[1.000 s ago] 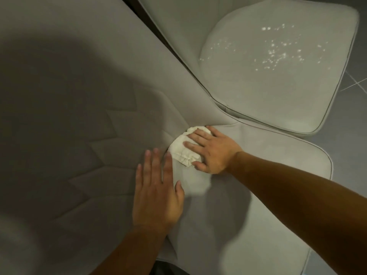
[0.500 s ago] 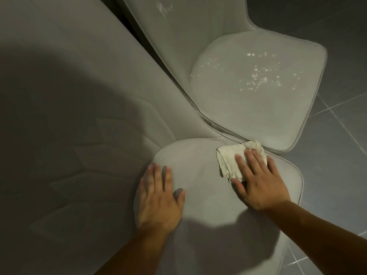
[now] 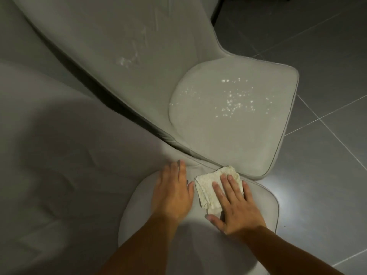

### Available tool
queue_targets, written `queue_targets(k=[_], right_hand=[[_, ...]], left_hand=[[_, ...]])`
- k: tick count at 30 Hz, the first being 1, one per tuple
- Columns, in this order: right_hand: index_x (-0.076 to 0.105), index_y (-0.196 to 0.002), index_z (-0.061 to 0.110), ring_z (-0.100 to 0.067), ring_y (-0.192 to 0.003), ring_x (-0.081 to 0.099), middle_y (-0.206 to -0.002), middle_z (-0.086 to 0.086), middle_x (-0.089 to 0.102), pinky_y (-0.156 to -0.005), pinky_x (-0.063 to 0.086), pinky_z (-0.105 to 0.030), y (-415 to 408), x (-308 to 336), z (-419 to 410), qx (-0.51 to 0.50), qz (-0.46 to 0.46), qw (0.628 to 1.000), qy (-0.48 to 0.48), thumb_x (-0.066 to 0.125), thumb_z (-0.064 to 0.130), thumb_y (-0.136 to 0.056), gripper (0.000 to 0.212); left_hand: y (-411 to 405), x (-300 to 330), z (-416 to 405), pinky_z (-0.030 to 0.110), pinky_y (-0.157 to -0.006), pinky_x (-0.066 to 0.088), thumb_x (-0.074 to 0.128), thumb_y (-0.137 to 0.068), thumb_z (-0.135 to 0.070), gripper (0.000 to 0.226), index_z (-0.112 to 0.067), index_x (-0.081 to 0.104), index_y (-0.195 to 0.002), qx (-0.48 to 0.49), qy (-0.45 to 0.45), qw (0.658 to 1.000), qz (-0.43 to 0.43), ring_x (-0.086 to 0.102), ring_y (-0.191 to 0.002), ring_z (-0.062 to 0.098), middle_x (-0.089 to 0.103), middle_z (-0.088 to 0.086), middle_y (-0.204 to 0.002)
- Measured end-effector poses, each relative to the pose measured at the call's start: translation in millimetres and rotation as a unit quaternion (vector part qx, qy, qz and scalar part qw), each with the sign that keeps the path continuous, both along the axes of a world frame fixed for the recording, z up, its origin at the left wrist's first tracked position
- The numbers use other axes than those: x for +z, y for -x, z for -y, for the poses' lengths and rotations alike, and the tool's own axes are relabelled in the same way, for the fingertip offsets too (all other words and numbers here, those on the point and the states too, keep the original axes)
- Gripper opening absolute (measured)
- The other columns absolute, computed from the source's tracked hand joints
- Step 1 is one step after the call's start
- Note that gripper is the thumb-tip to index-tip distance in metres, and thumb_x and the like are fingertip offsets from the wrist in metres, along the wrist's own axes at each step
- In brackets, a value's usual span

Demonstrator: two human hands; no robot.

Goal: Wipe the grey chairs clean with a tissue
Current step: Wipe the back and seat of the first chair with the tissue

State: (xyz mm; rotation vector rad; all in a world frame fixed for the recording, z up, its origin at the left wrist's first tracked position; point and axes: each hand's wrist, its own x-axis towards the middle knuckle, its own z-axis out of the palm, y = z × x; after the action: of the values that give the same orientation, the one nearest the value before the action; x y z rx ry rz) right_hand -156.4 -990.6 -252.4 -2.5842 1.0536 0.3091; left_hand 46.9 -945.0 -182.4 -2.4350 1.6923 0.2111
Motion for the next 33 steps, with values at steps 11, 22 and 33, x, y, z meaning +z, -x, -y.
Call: queue_targets(k=[11,22,33], right_hand=[[0.033,-0.151,0.020,-0.025,-0.148,0.019,-0.159,-0.009,0.026,-0.115,0.015,-0.055,4.9,-9.9,1.6,-0.006,0.058,0.998,0.011,0.035,0.066,-0.092,0.074],[0.042,-0.146,0.021,-0.024,-0.148,0.015,-0.155,-0.008,0.035,-0.112,0.020,-0.054,2.4,-12.2,6.6,-0.004,0.051,0.998,0.024,0.049,0.061,-0.084,0.075],[0.026,-0.152,0.022,-0.026,-0.147,0.016,-0.160,-0.007,0.018,-0.117,0.011,-0.051,-3.5,-15.7,2.2,0.004,0.020,0.997,0.075,0.054,0.058,-0.076,0.089]], left_hand=[[-10.1,37.8,108.2,0.056,-0.121,0.017,0.054,-0.092,-0.032,0.066,-0.012,0.039,-0.153,-0.154,0.022,0.985,0.081,0.028,-0.148,0.036,0.036,0.017,-0.159],[-90.6,47.6,155.0,0.059,-0.119,-0.014,0.018,-0.104,-0.055,0.070,-0.018,0.009,-0.162,-0.156,-0.220,0.949,0.166,-0.015,-0.154,0.037,-0.004,0.016,-0.169],[-95.1,32.2,170.8,0.072,-0.115,-0.007,0.022,-0.102,-0.043,0.069,-0.009,0.012,-0.161,-0.181,-0.379,0.871,0.254,0.005,-0.152,0.046,0.009,0.024,-0.166]])
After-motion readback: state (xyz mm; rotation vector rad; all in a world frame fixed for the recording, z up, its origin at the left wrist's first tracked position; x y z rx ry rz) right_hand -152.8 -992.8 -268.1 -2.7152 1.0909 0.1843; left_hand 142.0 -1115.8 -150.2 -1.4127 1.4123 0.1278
